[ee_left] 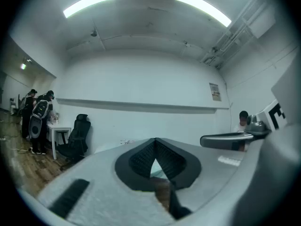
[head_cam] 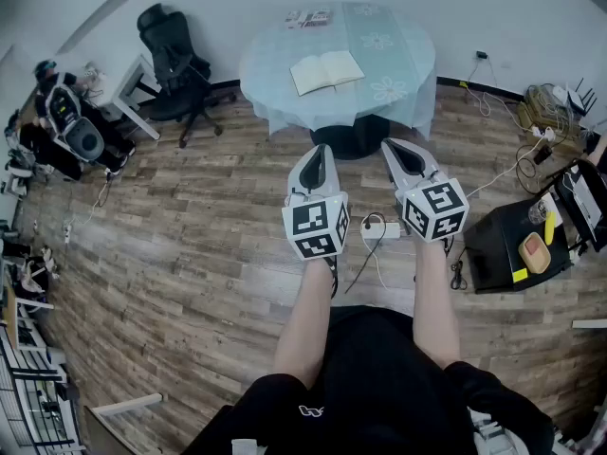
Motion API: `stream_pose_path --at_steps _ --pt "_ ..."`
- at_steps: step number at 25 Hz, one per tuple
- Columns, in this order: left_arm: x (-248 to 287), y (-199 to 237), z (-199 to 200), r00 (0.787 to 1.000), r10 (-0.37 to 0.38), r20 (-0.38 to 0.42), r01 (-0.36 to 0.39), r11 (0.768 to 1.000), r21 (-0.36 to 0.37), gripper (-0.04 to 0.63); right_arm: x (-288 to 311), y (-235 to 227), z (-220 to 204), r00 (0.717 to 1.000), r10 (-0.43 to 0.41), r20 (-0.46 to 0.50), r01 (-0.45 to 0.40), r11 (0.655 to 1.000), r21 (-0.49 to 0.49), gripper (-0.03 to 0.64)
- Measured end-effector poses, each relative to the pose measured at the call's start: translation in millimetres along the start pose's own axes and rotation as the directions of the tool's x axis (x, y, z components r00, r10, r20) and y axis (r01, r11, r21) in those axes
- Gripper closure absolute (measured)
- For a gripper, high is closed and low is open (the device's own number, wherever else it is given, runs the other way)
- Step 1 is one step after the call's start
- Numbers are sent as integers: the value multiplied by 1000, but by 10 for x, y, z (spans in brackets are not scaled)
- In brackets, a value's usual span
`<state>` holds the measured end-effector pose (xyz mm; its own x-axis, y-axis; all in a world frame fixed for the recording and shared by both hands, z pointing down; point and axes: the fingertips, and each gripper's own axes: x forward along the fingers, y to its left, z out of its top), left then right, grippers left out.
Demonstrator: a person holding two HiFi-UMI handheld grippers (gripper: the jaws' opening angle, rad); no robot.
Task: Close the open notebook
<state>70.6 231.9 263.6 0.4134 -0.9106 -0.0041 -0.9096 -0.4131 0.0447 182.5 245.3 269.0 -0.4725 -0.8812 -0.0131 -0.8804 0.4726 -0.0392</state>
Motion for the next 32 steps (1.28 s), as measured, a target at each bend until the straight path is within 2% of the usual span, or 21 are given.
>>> stream_pose_path --at_steps 9,19,26,32 --pt "-89 320 26 999 38 5 -38 999 -7 592 180 39 42 999 7 53 -10 998 62 606" --pt "-42 869 -98 993 120 -1 -120 991 -63 592 583 68 -136 998 54 20 -55 994 95 606" --pt "407 1069 -275 995 104 2 -104 992 -77 592 963 -251 -330 1000 28 9 -29 994 104 606" --pt "1119 1325 -495 997 67 -35 -70 995 -75 592 1536 -601 -526 1000 5 4 -5 993 115 606"
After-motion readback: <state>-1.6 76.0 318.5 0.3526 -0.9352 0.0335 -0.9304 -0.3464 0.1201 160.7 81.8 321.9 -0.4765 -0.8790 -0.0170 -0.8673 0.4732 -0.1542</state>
